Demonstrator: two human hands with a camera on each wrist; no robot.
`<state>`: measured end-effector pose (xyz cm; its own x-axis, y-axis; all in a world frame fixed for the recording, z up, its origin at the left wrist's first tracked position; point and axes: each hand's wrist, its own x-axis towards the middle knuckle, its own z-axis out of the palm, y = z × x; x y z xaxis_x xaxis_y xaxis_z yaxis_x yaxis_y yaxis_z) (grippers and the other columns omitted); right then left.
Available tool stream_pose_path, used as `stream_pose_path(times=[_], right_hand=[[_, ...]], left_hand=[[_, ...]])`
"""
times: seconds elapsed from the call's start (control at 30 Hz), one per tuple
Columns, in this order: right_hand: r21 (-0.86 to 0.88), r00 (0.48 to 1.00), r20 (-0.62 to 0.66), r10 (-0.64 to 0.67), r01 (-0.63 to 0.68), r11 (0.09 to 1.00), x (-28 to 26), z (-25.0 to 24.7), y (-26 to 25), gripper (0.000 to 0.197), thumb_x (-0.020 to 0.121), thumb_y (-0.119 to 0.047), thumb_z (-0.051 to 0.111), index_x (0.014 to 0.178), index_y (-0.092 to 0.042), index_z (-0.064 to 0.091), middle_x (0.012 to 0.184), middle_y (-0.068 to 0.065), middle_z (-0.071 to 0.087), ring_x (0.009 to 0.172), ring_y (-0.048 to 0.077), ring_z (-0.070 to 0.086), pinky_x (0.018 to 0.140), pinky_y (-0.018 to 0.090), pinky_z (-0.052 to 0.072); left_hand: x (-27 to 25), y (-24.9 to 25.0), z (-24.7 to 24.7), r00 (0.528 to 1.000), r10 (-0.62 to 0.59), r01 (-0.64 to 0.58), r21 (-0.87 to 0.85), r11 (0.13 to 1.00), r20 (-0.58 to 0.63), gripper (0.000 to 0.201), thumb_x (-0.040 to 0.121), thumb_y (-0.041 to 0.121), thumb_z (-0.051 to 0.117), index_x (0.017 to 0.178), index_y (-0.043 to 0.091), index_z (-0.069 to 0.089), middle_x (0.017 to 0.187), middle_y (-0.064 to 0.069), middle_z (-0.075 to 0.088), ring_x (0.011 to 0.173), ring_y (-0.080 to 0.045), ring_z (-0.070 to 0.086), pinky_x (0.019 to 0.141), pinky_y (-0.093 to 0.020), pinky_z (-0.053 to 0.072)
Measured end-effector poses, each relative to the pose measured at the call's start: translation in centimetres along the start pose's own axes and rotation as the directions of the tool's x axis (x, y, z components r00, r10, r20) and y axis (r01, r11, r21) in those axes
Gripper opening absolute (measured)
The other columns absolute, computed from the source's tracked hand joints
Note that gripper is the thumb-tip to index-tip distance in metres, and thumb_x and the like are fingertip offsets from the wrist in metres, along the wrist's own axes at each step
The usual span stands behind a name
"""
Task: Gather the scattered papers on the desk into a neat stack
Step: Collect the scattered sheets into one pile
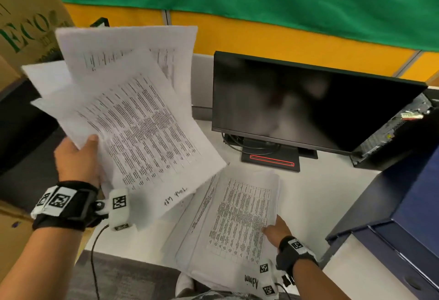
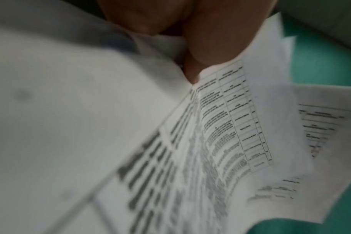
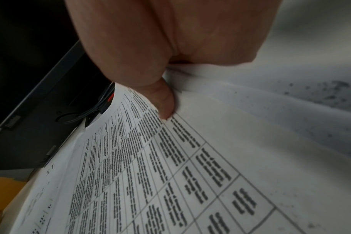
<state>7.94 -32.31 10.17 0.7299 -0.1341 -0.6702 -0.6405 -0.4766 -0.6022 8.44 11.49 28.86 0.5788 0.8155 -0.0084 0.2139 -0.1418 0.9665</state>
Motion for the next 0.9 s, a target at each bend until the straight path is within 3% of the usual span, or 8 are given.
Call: stream_pose_path(times=[0.1, 0.23, 0.37, 0.5, 0.6, 0.73, 0.8, 0.9], right_hand=[[0.007, 1.000, 0.009, -0.008, 0.008, 1.000, 0.3, 0.1, 0.0, 0.047, 0.088, 0.002, 0.056, 0.133, -0.006, 0.047, 0.131, 0.014, 0.058, 0.109, 0.026, 0.056, 0.098, 0.032, 0.042], [0.013, 1.000, 0.015, -0.014, 0.014, 1.000, 0.4, 0.1, 0.1, 0.047, 0.086, 0.004, 0.056, 0.131, -0.006, 0.049, 0.127, 0.014, 0.061, 0.109, 0.026, 0.058, 0.099, 0.035, 0.043], [0.073, 1.000, 0.018, 0.015, -0.016, 0.997, 0.5, 0.1, 0.5, 0.048, 0.084, 0.000, 0.060, 0.129, -0.006, 0.044, 0.114, 0.008, 0.061, 0.103, 0.026, 0.056, 0.096, 0.034, 0.045], [0.205, 0.999, -0.001, 0.047, -0.046, 0.978, 0.2, 0.2, 1.1, 0.050, 0.085, -0.005, 0.059, 0.128, -0.011, 0.034, 0.105, 0.004, 0.056, 0.098, 0.026, 0.057, 0.092, 0.040, 0.048], [0.234, 1.000, 0.005, 0.012, -0.013, 0.972, -0.4, 0.2, 1.1, 0.044, 0.087, 0.002, 0.052, 0.125, -0.014, 0.038, 0.099, -0.001, 0.057, 0.089, 0.018, 0.056, 0.076, 0.033, 0.048], [0.271, 0.999, -0.044, -0.027, 0.038, 0.962, -0.9, 0.2, 1.3, 0.043, 0.089, -0.003, 0.054, 0.130, -0.013, 0.044, 0.107, 0.002, 0.060, 0.097, 0.022, 0.057, 0.089, 0.034, 0.045], [0.316, 0.999, -0.043, -0.024, 0.036, 0.948, -1.1, 0.2, 1.2, 0.043, 0.092, -0.013, 0.057, 0.133, -0.012, 0.045, 0.114, 0.003, 0.058, 0.103, 0.023, 0.055, 0.093, 0.034, 0.043], [0.352, 0.999, -0.028, -0.023, 0.032, 0.936, -1.2, 0.0, 0.9, 0.043, 0.091, -0.026, 0.060, 0.131, -0.017, 0.046, 0.116, 0.002, 0.057, 0.106, 0.023, 0.054, 0.098, 0.037, 0.042]], left_hand=[[-1.7, -1.6, 1.3, 0.961, -0.132, 0.103, 0.126, 0.987, 0.245, 0.033, 0.092, 0.025, 0.056, 0.123, 0.018, 0.062, 0.109, 0.001, 0.066, 0.102, -0.025, 0.063, 0.092, -0.043, 0.049], [-4.2, -7.1, 3.5, 0.818, -0.261, 0.048, 0.391, 0.919, 0.512, 0.025, 0.092, 0.019, 0.059, 0.117, 0.016, 0.064, 0.113, -0.004, 0.067, 0.102, -0.026, 0.062, 0.095, -0.043, 0.047], [-6.6, -12.2, 5.1, 0.649, -0.414, 0.021, 0.528, 0.849, 0.639, 0.035, 0.090, 0.011, 0.058, 0.126, 0.013, 0.059, 0.123, -0.008, 0.064, 0.110, -0.026, 0.058, 0.099, -0.037, 0.042], [-8.5, -13.7, 6.0, 0.555, -0.504, 0.033, 0.588, 0.808, 0.662, 0.059, 0.084, 0.003, 0.057, 0.138, 0.022, 0.042, 0.133, -0.005, 0.056, 0.119, -0.026, 0.053, 0.100, -0.037, 0.041], [-9.2, -14.3, 6.7, 0.575, -0.476, -0.004, 0.584, 0.811, 0.665, 0.060, 0.087, 0.002, 0.057, 0.141, 0.020, 0.037, 0.136, -0.006, 0.054, 0.119, -0.027, 0.052, 0.102, -0.040, 0.040], [-9.4, -14.0, 7.7, 0.716, -0.385, -0.066, 0.607, 0.792, 0.582, 0.043, 0.093, 0.019, 0.058, 0.135, 0.012, 0.048, 0.133, -0.009, 0.056, 0.120, -0.035, 0.054, 0.102, -0.044, 0.041], [-9.6, -13.7, 8.1, 0.727, -0.371, -0.046, 0.582, 0.812, 0.577, 0.041, 0.094, 0.031, 0.057, 0.129, 0.011, 0.054, 0.129, -0.012, 0.060, 0.116, -0.034, 0.057, 0.101, -0.045, 0.045], [-10.6, -13.3, 9.2, 0.695, -0.408, -0.065, 0.617, 0.784, 0.592, 0.058, 0.097, 0.045, 0.045, 0.143, 0.008, 0.042, 0.147, -0.013, 0.044, 0.134, -0.032, 0.042, 0.112, -0.042, 0.032]])
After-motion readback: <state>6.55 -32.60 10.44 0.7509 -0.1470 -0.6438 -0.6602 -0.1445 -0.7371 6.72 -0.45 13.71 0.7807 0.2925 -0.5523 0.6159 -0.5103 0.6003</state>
